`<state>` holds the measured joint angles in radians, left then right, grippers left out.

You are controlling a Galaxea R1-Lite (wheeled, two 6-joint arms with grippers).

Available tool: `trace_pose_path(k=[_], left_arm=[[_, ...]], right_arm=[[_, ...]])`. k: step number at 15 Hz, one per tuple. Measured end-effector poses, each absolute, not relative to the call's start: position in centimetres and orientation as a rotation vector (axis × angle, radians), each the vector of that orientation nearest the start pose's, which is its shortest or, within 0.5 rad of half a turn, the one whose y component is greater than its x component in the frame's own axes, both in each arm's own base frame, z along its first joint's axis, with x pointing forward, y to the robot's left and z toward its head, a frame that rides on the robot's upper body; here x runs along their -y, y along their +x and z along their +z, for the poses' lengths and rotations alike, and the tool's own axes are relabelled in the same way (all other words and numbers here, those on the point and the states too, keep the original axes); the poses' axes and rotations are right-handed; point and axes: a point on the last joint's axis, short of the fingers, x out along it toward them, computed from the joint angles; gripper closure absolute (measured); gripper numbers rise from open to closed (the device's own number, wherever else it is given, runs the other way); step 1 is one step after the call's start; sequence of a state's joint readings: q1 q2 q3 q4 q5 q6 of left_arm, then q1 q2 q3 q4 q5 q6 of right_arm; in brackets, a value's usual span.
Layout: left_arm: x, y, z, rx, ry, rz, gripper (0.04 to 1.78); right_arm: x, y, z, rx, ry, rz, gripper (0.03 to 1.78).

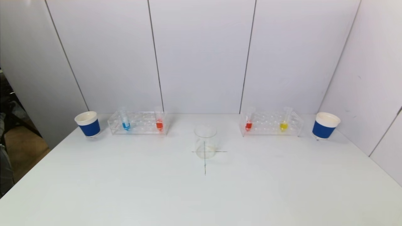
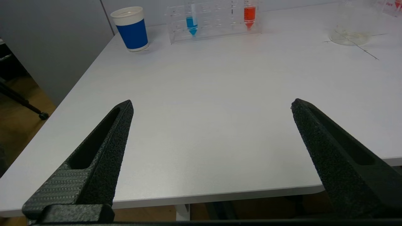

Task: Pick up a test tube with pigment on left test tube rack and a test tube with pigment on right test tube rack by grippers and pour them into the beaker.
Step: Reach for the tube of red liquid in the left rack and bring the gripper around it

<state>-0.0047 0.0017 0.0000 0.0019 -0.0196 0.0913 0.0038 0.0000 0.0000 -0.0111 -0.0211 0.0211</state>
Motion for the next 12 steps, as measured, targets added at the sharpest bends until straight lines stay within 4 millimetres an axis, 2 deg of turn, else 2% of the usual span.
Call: trace_pose_path(k=[12], left_arm=[[0.06, -2.27, 7.51, -0.004, 0.103, -0.035, 0.06]], right_arm=[[0.06, -2.28, 7.65, 0.011, 0.022, -0.018, 0.04]])
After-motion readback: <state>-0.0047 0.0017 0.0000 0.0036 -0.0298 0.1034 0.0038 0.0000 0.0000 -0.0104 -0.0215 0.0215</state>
